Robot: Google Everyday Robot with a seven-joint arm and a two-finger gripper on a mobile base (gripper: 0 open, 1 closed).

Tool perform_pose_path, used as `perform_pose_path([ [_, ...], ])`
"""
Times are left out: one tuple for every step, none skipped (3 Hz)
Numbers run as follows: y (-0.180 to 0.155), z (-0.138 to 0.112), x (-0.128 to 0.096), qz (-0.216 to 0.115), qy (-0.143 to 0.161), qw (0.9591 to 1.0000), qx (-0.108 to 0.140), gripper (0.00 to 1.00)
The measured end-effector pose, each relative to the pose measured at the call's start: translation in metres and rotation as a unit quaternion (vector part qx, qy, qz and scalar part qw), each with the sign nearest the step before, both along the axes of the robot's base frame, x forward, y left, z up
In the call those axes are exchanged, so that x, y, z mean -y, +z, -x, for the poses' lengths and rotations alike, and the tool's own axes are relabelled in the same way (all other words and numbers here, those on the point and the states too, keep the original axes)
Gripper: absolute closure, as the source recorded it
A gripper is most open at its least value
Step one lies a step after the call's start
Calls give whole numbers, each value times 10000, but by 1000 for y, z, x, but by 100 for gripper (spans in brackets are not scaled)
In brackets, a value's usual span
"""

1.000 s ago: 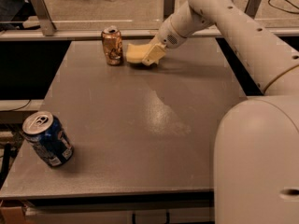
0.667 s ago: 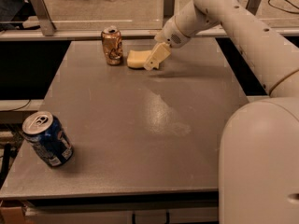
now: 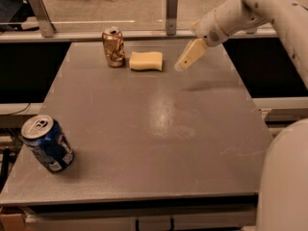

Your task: Move sponge near orange can

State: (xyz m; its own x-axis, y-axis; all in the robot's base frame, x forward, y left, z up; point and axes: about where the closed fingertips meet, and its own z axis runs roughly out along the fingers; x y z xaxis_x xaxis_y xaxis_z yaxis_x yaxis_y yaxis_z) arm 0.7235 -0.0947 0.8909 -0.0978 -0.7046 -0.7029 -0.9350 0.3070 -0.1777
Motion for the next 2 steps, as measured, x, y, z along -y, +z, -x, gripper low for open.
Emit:
perform_pose_path([
  [15, 10, 69, -257, -215, 9993, 143, 0],
  [41, 24, 131, -608, -595, 9958, 352, 0],
])
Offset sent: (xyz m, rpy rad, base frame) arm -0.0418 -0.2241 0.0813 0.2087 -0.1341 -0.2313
